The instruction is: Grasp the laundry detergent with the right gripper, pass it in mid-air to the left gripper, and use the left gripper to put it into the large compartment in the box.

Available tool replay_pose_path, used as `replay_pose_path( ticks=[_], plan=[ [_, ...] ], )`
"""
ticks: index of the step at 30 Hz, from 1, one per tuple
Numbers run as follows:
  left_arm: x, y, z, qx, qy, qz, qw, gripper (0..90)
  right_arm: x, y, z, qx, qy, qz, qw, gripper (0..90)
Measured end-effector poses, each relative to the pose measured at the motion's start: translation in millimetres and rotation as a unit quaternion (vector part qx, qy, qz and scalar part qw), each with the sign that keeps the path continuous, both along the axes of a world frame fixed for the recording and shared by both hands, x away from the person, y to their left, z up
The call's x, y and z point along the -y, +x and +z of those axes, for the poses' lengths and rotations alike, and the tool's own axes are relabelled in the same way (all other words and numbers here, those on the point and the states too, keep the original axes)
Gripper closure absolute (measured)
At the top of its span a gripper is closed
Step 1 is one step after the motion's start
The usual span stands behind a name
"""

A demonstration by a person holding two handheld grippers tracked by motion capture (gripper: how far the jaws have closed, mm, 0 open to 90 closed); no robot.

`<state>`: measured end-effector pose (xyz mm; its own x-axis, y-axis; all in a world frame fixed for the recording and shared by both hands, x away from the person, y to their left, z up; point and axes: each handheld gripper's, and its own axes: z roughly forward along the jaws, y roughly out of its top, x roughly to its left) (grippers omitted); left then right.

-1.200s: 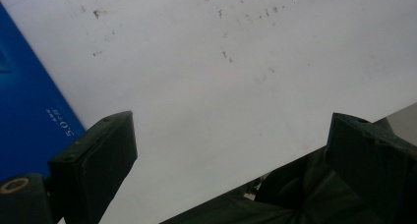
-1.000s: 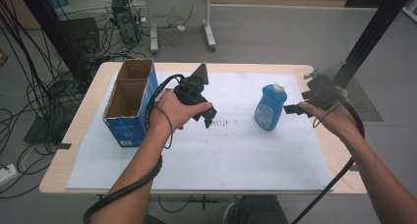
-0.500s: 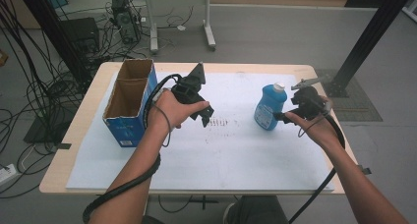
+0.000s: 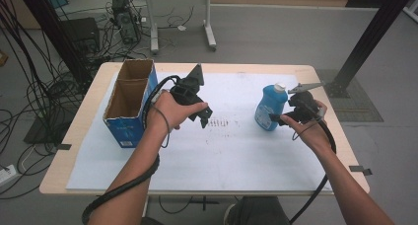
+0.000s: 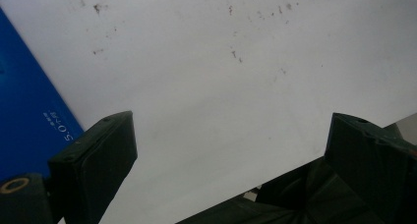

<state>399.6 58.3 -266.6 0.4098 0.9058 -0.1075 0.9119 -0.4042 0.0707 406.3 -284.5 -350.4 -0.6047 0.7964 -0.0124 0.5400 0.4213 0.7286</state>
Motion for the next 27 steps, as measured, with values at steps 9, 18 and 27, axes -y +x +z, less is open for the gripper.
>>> replay_pose_path(
  ticks=[9, 18, 27],
  plan=[
    [-0.5, -0.2, -0.1, -0.002, 0.003, 0.001, 1.0000, 6.0, -3.8, 2.5, -12.3, 0.010, 0.001, -0.003, 0.9999, 3.1],
    [-0.2, -1.4, 1.6, -0.002, 0.007, 0.002, 1.0000, 6.0, -4.5, 3.5, -22.0, 0.020, 0.008, -0.015, 0.9997, 2.9],
    [2.1, -1.9, 1.7, -0.001, 0.007, 0.002, 1.0000, 6.0, -8.0, 5.4, -28.6, 0.033, 0.013, -0.015, 0.9993, 2.7]
  ],
)
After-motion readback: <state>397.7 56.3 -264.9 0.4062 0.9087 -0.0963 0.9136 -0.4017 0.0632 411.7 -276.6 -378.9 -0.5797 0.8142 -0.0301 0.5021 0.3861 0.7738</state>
